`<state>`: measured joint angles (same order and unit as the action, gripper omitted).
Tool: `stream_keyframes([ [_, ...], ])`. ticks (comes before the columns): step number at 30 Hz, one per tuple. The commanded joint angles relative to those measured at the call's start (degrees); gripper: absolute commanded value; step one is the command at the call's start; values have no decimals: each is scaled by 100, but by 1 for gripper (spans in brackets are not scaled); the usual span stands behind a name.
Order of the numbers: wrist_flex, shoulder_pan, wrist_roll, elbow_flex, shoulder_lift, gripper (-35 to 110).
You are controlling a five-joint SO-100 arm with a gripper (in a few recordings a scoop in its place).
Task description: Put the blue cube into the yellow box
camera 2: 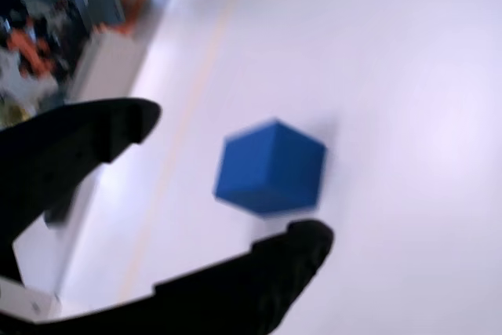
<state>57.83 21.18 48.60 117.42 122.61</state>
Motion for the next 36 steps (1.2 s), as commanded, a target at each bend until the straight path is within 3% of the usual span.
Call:
stream_keyframes([
  [1, 114, 369, -958, -1389, -457, 52],
  [10, 773, 1310, -3797, -3085, -2408, 64],
  [16, 1424, 1854, -4922, -4553, -3771, 66],
  [36, 2180, 2733, -5757, -6970, -6565, 65],
])
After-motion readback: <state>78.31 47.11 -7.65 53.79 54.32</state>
